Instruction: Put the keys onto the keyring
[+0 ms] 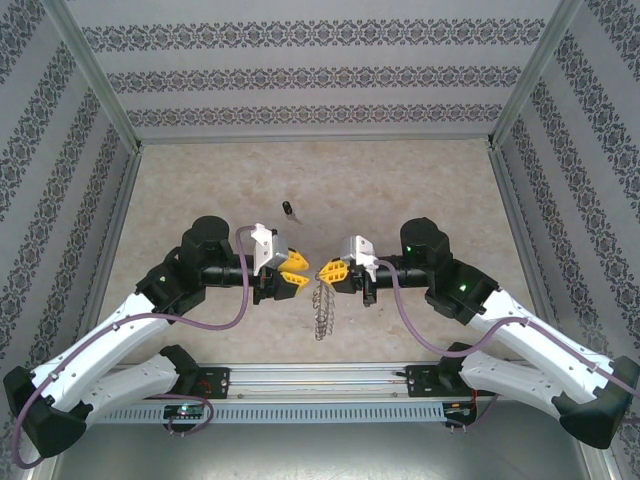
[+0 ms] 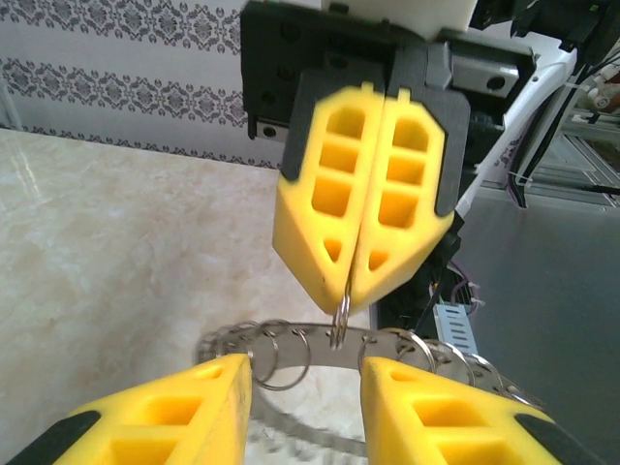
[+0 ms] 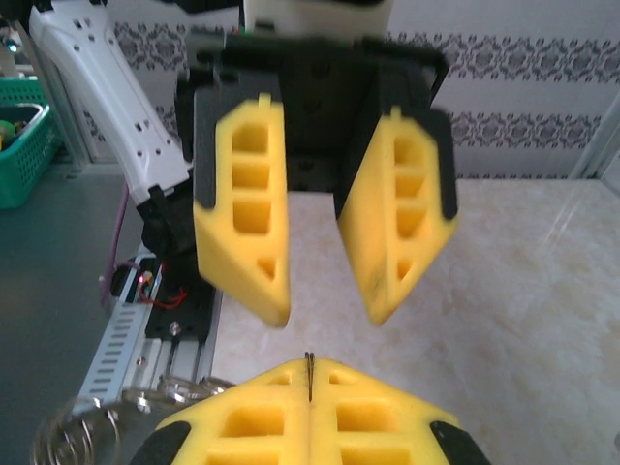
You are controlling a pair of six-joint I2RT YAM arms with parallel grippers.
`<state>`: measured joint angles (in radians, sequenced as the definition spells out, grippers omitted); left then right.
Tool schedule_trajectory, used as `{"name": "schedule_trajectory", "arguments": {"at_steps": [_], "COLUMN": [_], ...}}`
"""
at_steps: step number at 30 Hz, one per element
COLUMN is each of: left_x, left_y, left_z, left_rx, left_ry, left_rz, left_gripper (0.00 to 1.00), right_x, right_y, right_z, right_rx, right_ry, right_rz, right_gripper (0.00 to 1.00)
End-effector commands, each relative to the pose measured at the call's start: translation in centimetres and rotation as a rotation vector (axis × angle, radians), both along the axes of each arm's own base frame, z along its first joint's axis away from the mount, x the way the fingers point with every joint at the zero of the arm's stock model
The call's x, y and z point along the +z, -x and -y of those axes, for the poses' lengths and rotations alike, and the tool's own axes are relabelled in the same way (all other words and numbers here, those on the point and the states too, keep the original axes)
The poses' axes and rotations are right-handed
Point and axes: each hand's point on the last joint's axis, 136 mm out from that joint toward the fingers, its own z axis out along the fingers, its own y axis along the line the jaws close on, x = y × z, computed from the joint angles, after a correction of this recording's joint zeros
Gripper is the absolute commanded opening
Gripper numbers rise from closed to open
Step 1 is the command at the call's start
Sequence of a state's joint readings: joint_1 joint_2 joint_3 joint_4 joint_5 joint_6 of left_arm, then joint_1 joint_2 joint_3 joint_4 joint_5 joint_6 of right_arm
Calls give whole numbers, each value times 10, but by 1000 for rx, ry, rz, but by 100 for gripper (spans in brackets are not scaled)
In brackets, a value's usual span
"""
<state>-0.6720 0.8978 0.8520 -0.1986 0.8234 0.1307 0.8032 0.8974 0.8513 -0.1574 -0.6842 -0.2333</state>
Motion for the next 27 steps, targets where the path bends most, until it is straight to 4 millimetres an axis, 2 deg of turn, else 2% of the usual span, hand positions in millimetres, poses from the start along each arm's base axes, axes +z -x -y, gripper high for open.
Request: {"name": "schedule_trajectory", "arguments": {"at_steps": [1,11,23,27], "left_x": [8,12,14,16], "left_y": [8,5,6,6], "left_z": [-1,4,11,12], "left_rx": [-36,-40,-58,-54], "left_ry": [38,65,71,77], "left_rz": [27,39,37,44], "left_gripper": [36,33,23,16], "right_x": [21,17,15,14], "right_y": [9,12,9,10], "right_z": [-6,-9,-11,-11], "right_rx": [53,68,60,61], "right_ry": [-96,-88,-85,-81], "right_rz": [37,23,29,27], "right_gripper": [0,0,0,0]}}
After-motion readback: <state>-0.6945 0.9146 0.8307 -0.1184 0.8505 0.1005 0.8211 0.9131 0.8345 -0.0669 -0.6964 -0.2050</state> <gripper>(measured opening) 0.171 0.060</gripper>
